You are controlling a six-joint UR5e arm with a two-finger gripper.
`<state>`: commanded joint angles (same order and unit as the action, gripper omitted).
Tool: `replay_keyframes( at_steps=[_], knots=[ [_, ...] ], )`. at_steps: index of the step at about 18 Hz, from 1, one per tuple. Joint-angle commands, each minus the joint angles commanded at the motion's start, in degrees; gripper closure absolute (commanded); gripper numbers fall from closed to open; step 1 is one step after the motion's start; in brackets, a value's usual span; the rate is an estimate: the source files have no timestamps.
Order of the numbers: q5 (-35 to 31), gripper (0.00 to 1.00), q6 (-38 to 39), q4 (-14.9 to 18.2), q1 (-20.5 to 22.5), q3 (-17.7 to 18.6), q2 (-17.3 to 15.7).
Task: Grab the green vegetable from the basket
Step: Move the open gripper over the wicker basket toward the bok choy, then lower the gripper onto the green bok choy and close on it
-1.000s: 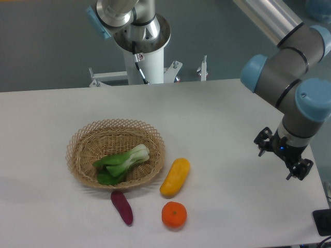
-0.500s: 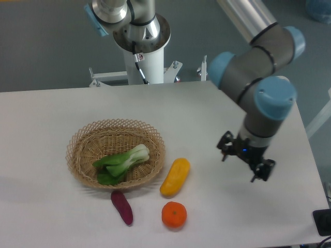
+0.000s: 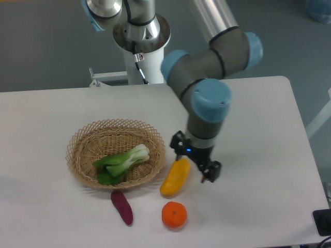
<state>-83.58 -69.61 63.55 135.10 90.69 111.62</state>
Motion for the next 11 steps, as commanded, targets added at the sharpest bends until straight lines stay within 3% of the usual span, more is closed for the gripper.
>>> replay_keyframes(
  at_steps=[7,11],
  knots=[
    [-2.37,0.0,0.17,-0.18,-5.54,6.33,-1.58],
    [-2.2,0.0,4.21,-0.18,-6.69,8.44,-1.76]
  ],
)
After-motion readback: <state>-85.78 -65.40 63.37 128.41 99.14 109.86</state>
